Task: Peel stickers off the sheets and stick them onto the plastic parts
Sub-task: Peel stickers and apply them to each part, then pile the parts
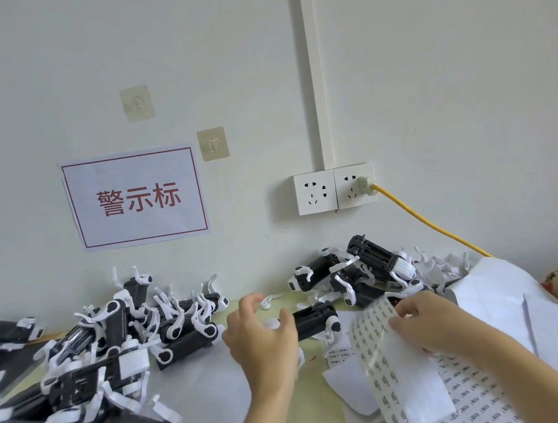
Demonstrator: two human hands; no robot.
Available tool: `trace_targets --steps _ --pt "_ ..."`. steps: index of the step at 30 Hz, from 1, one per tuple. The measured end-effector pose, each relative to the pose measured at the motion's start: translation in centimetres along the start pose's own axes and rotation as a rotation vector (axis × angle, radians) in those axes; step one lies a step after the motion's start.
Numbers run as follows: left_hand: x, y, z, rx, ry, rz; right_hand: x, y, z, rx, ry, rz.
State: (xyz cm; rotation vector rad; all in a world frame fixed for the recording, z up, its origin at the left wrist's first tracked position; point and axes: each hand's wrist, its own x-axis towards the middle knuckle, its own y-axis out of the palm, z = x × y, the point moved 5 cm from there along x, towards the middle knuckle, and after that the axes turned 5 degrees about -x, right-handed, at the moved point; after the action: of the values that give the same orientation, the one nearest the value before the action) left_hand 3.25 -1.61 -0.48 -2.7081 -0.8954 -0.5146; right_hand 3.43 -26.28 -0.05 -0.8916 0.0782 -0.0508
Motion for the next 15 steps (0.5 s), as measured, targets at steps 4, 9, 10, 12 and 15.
trace_targets --steps 4,9,10,12,15 --pt "-1.3 0.2 -2.8 -0.122 0.225 0.013 -0.4 -0.9 0.9 0.264 -0.051 -0.142" --pt "-3.5 3.2 -3.2 -0.273 0.035 0.4 -0.9 -1.6 1.8 0.572 -0.134 -0.309" --pt "-3.8 3.8 -3.0 -0.269 0.005 0.477 -1.0 -1.6 2.0 0.62 -0.143 -0.327" --pt "-4.1 4.4 -2.8 -0.276 -0.034 0.586 -1.1 -1.3 2.4 0.674 -0.161 -0.366" --pt "-4.0 4.4 -2.8 -0.345 -0.062 0.584 -1.2 -0.5 3.0 0.722 -0.216 -0.309"
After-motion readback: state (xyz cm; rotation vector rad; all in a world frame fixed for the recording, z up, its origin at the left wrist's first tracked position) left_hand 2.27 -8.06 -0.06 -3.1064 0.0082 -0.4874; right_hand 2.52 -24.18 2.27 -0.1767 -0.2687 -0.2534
